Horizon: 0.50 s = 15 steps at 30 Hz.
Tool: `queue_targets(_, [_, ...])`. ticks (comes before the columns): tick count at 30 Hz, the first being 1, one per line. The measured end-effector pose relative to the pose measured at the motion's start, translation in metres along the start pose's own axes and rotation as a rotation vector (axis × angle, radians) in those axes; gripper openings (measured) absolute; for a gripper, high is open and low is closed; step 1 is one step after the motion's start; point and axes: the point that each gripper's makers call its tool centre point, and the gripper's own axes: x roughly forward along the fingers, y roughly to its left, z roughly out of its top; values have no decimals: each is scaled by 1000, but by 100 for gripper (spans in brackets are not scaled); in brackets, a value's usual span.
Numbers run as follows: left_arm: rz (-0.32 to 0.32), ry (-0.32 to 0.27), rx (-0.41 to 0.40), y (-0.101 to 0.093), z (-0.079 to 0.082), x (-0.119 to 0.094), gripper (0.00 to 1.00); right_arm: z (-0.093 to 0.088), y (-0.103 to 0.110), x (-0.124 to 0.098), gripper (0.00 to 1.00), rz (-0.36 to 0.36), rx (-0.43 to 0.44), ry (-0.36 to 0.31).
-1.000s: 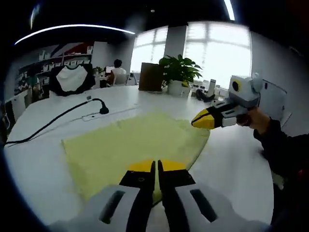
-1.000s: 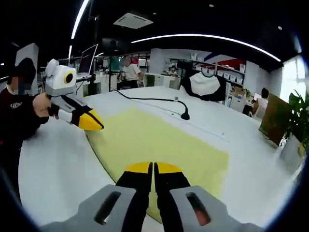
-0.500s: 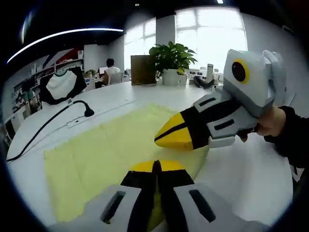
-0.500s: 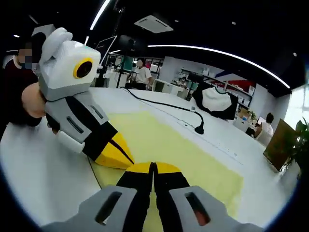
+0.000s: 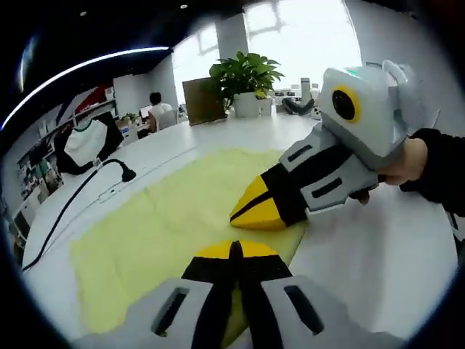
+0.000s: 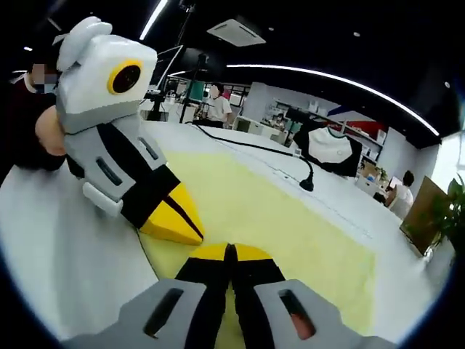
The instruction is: Fold the garment on the visible template until the final outline fits inside the template.
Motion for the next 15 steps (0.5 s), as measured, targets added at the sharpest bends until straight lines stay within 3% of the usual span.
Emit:
queue_targets(5, [-43,-19,-119,6,-4,-7,0,-2,-1,-2,0,3,10,-7])
queue_targets(8, [-29,-5,-90,17,-10,-16,0,-5,-7,-7,0,1,29,0])
queue_targets(10, [37,21,-174,43,-20,-28,0,-10,-13,-12,0,-2,76,3])
queue_targets(12, [33,-5,-225,53,-26,-35,0,-16,-24,-17,0,-22,103,5])
queue_targets(15, [43,-6,-217,59,-32,-43,0,-24,-35,-26,0,-46,113,16])
